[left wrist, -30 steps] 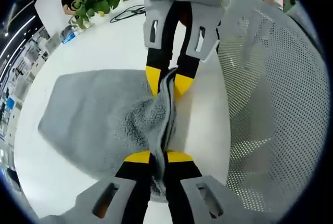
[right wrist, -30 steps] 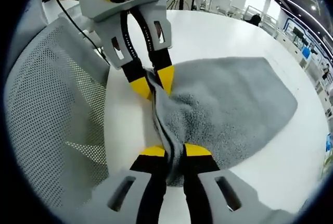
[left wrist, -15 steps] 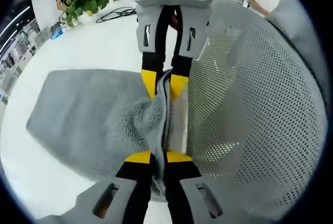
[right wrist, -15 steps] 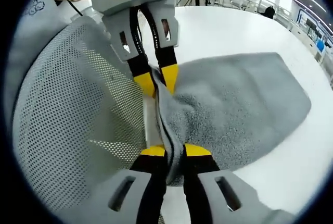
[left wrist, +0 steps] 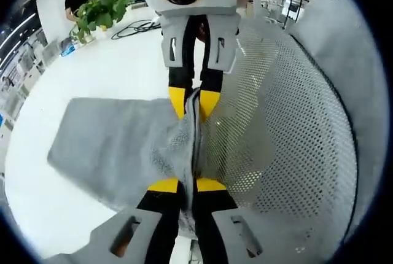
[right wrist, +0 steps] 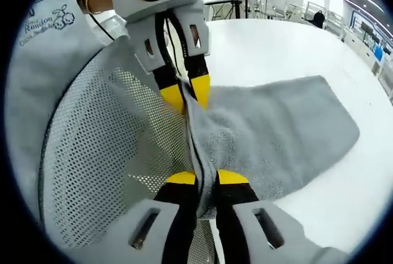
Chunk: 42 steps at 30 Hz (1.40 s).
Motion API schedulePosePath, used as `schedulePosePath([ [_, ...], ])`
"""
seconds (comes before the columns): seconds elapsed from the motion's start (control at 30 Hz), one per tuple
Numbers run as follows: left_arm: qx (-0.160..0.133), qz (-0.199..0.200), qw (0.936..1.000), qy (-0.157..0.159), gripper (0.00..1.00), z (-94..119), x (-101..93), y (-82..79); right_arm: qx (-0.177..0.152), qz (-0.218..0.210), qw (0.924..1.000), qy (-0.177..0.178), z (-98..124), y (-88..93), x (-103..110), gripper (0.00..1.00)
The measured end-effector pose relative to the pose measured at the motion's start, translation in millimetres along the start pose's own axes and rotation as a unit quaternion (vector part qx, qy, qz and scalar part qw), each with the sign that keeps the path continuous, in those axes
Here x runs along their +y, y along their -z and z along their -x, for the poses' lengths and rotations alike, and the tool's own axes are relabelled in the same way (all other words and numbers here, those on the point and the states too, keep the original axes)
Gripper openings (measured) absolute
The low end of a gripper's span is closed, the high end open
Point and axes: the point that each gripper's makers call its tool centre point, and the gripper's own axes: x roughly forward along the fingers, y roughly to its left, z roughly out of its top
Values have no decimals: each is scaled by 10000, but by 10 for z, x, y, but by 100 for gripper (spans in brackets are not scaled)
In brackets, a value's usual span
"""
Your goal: Fold the towel on the table until its edges align and the towel forms a compact rectangular stack.
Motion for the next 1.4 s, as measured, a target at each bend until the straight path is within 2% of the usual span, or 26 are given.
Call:
schedulePosePath([
  [0.27,-328,-73,9991,-273,7,287,255,-247,-242,-33,9996,104,310,-256,-137,7],
  [0.53,-478,-145,9976,-477,7,407,579,-398,-358,-48,9987,351,525,-471,-367,7],
  [0.73,-632,-246,9952,-702,7,584,938,-543,-603,-484,9964,359,725,-707,-556,7],
  [0.87,-795,-192,9928,-871,7,718,1198,-633,-877,-958,9910,314,860,-917,-706,6],
  [1.0,-918,-147,9911,-951,7,806,1446,-695,-988,-1323,9859,265,936,-1052,-887,7],
  [1.23,-988,71,9903,-971,7,788,1782,-702,-954,-1701,9807,140,968,-1162,-1235,7],
  [1.37,-1024,565,9900,-792,8,684,1919,-631,-879,-2011,9754,-183,898,-1147,-1404,7],
  [1.4,-1012,563,9904,-762,8,639,1974,-606,-866,-2082,9740,-207,874,-1137,-1453,7],
])
